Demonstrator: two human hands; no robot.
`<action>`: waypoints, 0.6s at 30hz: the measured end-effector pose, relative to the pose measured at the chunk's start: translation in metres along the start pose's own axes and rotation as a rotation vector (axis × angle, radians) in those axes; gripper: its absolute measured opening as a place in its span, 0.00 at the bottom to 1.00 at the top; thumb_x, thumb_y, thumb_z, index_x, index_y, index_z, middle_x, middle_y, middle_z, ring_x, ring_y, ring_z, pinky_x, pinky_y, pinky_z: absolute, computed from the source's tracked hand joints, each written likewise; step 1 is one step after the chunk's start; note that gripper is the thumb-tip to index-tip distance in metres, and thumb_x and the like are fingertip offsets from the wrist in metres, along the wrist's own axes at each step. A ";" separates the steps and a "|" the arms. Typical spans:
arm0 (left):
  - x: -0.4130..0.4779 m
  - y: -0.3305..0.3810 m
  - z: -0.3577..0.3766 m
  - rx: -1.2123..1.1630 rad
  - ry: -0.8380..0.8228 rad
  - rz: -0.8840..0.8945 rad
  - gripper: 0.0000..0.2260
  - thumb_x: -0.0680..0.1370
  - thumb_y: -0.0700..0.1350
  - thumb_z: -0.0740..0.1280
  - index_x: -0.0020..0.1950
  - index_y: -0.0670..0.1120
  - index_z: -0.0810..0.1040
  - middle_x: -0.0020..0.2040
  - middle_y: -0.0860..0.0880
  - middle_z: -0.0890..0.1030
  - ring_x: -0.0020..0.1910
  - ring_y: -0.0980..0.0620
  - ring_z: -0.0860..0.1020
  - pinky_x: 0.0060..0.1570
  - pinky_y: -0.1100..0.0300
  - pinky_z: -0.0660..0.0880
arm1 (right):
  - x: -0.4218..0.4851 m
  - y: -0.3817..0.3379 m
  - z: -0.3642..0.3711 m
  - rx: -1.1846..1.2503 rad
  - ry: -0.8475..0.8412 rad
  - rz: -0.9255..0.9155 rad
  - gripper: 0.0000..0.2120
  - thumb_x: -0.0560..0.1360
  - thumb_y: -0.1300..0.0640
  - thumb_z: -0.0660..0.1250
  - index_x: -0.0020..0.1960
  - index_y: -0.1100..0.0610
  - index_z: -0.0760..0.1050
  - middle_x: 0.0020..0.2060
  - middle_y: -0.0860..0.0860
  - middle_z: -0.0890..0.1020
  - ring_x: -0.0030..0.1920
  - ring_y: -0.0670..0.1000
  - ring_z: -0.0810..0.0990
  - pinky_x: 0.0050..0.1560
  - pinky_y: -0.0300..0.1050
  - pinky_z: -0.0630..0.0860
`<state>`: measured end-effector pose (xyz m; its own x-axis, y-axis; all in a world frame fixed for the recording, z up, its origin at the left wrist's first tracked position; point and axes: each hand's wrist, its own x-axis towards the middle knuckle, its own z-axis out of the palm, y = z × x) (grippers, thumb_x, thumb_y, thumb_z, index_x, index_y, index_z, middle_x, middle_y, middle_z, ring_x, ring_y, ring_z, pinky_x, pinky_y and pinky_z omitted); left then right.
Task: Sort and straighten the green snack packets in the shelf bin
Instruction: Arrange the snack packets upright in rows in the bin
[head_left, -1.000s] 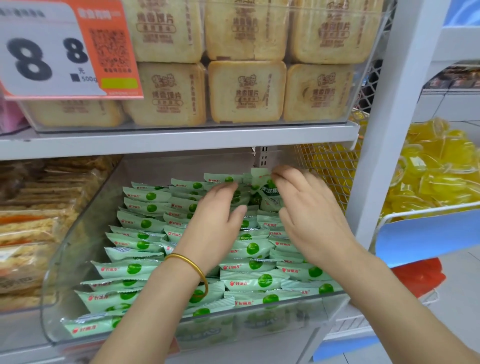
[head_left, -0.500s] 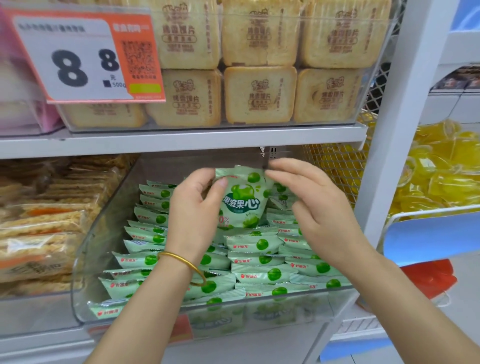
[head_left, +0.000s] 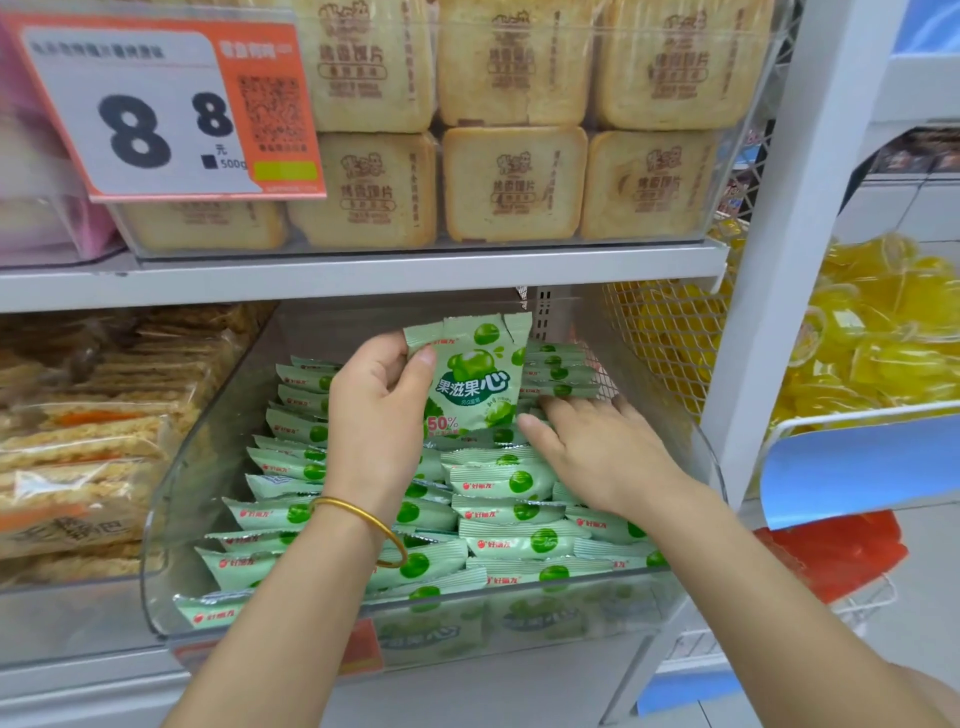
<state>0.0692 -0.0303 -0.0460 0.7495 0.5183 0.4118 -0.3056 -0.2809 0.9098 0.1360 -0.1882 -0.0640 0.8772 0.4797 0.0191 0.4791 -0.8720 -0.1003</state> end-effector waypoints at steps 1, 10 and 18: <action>-0.001 0.002 0.001 -0.012 0.001 -0.017 0.06 0.79 0.40 0.64 0.45 0.38 0.77 0.41 0.42 0.78 0.40 0.52 0.72 0.41 0.58 0.69 | 0.002 0.000 0.000 0.004 -0.018 0.003 0.27 0.80 0.40 0.41 0.66 0.54 0.68 0.64 0.55 0.74 0.65 0.56 0.70 0.70 0.56 0.57; -0.003 -0.002 -0.005 -0.117 -0.088 -0.145 0.09 0.73 0.50 0.66 0.44 0.45 0.77 0.43 0.39 0.78 0.44 0.44 0.74 0.54 0.36 0.73 | -0.009 -0.008 -0.014 0.728 0.461 -0.065 0.11 0.81 0.55 0.55 0.55 0.57 0.73 0.50 0.51 0.79 0.53 0.52 0.77 0.51 0.47 0.70; -0.013 0.018 -0.015 -0.124 -0.126 -0.026 0.12 0.79 0.36 0.62 0.55 0.52 0.74 0.45 0.40 0.83 0.49 0.39 0.81 0.53 0.38 0.76 | -0.018 -0.022 -0.031 1.281 0.481 -0.232 0.15 0.75 0.67 0.64 0.50 0.47 0.77 0.42 0.47 0.80 0.44 0.45 0.78 0.46 0.42 0.78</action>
<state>0.0453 -0.0303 -0.0344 0.8232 0.4169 0.3855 -0.3497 -0.1627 0.9226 0.1103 -0.1809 -0.0315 0.8322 0.2910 0.4719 0.4812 0.0436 -0.8755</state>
